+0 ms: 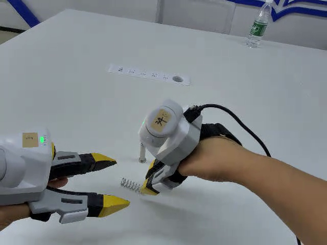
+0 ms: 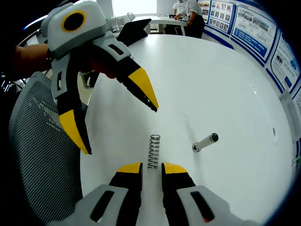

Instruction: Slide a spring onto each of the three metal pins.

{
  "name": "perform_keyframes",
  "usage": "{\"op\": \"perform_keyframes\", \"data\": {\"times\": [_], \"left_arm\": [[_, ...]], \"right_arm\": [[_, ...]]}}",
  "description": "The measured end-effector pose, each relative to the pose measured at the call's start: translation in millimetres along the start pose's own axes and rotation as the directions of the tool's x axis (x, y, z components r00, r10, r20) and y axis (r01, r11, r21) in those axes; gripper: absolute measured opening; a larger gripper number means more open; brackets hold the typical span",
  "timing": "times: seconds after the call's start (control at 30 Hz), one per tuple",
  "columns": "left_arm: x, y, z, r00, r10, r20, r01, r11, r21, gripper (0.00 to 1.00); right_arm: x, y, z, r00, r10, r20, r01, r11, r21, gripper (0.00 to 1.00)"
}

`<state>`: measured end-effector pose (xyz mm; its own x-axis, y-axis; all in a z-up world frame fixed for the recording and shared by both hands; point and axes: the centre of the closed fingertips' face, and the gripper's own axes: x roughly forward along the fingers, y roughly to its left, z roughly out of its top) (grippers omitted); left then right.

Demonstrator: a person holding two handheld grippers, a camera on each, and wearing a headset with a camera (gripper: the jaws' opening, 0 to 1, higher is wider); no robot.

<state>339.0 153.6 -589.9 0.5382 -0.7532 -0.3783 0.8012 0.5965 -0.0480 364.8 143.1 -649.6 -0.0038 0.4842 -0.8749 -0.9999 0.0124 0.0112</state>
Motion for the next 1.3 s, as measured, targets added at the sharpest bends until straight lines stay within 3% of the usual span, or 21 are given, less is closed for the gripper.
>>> {"op": "perform_keyframes", "data": {"times": [0.17,0.7,0.97,1.3], "left_arm": [[0.1,-0.6,-0.9,1.0000,-0.002,-0.004,0.002,1.000,0.001,0.53],[0.0,-0.1,-3.5,1.0000,-0.002,-0.009,0.002,1.000,0.002,0.52],[7.3,-8.3,-5.2,0.9991,-0.034,-0.026,0.034,0.999,0.017,0.50],[25.0,-27.1,1.0,0.9923,-0.118,-0.039,0.120,0.991,0.060,0.46]], "right_arm": [[9.3,-0.1,-6.7,0.9994,-0.001,-0.033,0.001,1.000,-0.005,0.17],[13.8,-1.1,-11.7,0.9993,-0.004,-0.038,0.004,1.000,0.006,0.12],[-11.5,6.6,-17.2,0.9994,0.006,-0.035,-0.007,1.000,-0.022,0.11],[-58.1,20.9,-28.0,0.9994,0.032,-0.010,-0.033,0.996,-0.086,0.11]]}}
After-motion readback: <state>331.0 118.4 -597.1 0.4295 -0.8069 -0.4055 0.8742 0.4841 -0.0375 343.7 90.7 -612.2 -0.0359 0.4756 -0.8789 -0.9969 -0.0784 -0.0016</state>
